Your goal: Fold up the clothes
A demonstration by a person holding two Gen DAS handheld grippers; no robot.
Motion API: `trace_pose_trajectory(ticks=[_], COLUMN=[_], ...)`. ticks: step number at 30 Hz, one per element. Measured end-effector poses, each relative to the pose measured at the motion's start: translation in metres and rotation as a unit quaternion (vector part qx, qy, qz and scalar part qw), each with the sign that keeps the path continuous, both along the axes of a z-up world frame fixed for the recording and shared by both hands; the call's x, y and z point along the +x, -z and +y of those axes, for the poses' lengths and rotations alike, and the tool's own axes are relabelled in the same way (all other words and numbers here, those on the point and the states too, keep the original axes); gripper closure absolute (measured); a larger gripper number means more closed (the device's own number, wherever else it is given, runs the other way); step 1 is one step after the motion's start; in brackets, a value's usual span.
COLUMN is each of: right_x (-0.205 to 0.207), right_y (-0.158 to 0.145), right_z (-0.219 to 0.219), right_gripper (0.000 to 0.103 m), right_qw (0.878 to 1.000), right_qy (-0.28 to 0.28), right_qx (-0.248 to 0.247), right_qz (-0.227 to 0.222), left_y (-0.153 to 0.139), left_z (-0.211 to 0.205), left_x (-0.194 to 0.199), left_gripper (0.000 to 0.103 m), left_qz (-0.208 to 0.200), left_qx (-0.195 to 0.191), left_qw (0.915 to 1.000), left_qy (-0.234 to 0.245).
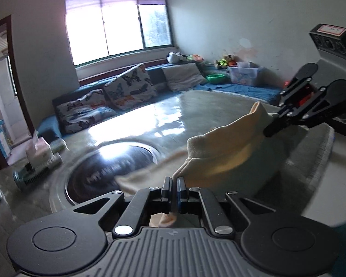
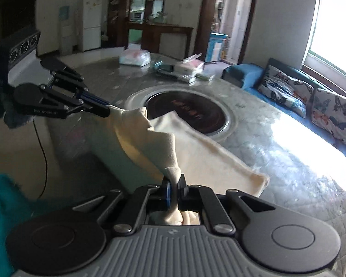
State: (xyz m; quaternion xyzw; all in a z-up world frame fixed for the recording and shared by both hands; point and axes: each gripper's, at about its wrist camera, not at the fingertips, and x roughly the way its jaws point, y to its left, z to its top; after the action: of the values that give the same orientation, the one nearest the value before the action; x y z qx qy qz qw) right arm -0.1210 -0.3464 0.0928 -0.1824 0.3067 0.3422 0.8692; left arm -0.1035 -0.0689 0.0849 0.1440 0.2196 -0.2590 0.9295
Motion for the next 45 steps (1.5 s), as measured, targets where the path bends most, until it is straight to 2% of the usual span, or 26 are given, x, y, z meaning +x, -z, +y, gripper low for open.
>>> trace_pose_trajectory(ticks=[4,7,12,15,18,20,22,23,25,30,35,37,40,45], right_x=[0.050,0.089,0.139,0.152,0.156,0.149,0.138,0.133,0.130,0.142,0.157,0.158,0.150,0.125], right_y=[-0.002,0.006,0.040,0.064,0.077,0.073,0.064,0.059,0.055,0.066,0.086,0.084,0.078,0.071], right_z=[-0.001,-0.001,0.002,-0.002,-0.012,-0.015,-0.010,-0.007,0.003,0.026,0.032,0.029,0.022,0.008], right_gripper=[0.099,0.099,0.098,0.092,0.088,0.088,0.087,0.086,0.085,0.085,0.085,0.085,0.085,0.085], right_qw=[1.000,0.999,0.994,0.988,0.978,0.975,0.977,0.979,0.983,0.988,0.983,0.981,0.979,0.979], right_qy=[0.019,0.042,0.088,0.132,0.180,0.201,0.198,0.188,0.164,0.140,0.171,0.178,0.186,0.182], right_qx=[0.015,0.021,0.032,0.047,0.078,0.084,0.082,0.080,0.078,0.063,0.047,0.059,0.073,0.082], right_qz=[0.010,0.023,0.053,0.064,0.072,0.052,0.015,0.002,-0.001,0.018,0.041,0.043,0.033,0.030], left_y=[0.004,0.018,0.048,0.064,0.063,0.053,0.040,0.036,0.031,0.039,0.051,0.056,0.064,0.064], left_z=[-0.008,-0.018,-0.025,-0.025,-0.019,-0.015,-0.014,-0.016,-0.023,-0.044,-0.049,-0.050,-0.051,-0.052], left_x=[0.052,0.091,0.135,0.151,0.151,0.145,0.135,0.129,0.120,0.120,0.136,0.140,0.147,0.146], left_gripper=[0.098,0.098,0.098,0.096,0.096,0.096,0.095,0.092,0.078,0.077,0.077,0.077,0.076,0.074], left_qz=[0.008,0.024,0.056,0.071,0.078,0.074,0.076,0.079,0.086,0.114,0.154,0.164,0.179,0.178], left_qx=[-0.009,-0.004,0.006,0.011,0.001,-0.021,-0.049,-0.060,-0.075,-0.082,-0.092,-0.092,-0.092,-0.094], left_qw=[0.9996,0.9988,0.9951,0.9920,0.9896,0.9890,0.9885,0.9889,0.9896,0.9877,0.9807,0.9786,0.9750,0.9746], left_qy=[-0.024,-0.042,-0.081,-0.103,-0.121,-0.126,-0.121,-0.111,-0.087,-0.070,-0.077,-0.084,-0.095,-0.098])
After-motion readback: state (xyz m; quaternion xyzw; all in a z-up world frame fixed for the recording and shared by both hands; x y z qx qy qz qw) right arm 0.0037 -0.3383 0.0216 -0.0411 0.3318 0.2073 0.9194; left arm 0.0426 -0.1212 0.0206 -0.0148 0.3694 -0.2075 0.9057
